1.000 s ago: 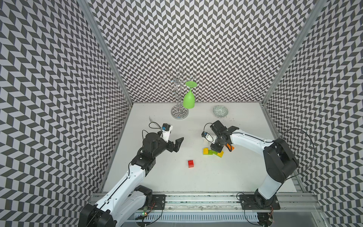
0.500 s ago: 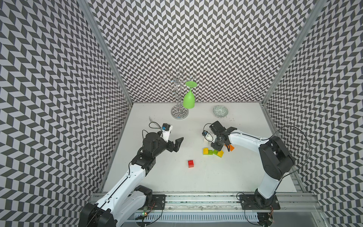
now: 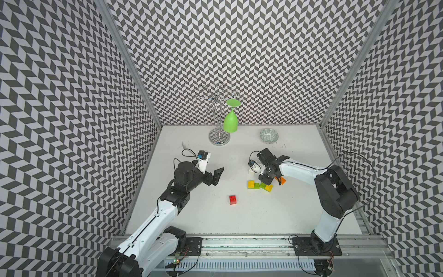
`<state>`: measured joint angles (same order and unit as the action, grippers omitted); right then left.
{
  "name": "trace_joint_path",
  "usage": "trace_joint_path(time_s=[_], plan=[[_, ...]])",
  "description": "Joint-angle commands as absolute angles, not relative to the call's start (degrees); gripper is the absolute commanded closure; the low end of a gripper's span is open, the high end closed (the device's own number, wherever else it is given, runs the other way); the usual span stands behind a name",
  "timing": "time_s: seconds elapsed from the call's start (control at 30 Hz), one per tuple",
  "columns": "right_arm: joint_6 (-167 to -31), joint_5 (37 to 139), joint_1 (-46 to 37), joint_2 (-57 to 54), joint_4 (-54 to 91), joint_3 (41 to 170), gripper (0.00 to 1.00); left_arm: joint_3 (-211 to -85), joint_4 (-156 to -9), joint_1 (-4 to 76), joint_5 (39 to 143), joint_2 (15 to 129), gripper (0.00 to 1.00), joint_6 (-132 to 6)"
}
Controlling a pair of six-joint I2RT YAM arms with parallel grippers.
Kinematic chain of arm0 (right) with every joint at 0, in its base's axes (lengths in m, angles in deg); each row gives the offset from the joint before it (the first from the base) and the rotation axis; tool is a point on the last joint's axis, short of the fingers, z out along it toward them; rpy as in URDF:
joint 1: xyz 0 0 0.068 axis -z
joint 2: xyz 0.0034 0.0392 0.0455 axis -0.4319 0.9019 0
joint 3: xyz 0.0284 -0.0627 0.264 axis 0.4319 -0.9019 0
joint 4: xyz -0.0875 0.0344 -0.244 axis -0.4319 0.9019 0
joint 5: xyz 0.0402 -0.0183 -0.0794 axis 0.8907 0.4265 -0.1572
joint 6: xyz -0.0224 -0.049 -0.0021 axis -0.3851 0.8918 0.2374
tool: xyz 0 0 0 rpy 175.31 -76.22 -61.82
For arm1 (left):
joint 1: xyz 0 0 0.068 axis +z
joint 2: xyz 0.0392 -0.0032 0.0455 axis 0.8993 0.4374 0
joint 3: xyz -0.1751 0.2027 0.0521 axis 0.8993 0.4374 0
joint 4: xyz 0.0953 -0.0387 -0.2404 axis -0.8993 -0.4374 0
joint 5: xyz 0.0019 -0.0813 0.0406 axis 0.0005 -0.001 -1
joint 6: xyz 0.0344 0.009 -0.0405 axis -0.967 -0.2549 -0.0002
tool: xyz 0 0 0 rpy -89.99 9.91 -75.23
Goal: Assemble a fork with lego
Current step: Adjust the lego brick at the center of the board.
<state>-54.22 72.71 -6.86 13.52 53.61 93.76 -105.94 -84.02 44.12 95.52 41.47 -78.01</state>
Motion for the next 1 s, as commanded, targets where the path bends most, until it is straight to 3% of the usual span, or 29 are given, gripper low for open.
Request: trace_joint_path(time_s=[0.0,0.77,0.97], plan=[[-54.1,75.5,-6.8,12.5,53.2,92.8,1.0,-106.8,-82.7,44.5,96.3,41.5,0.02,-78.8],[-53.5,76.3,-7.1,7.1,52.0,92.4,1.0,-106.8,-82.6,44.6,97.3,41.6,0.01,-78.7],[-51.2,80.7,-7.1,3.3,52.2,91.3,1.0,-106.6,-82.7,44.5,99.7,41.0,0.01,-78.3]])
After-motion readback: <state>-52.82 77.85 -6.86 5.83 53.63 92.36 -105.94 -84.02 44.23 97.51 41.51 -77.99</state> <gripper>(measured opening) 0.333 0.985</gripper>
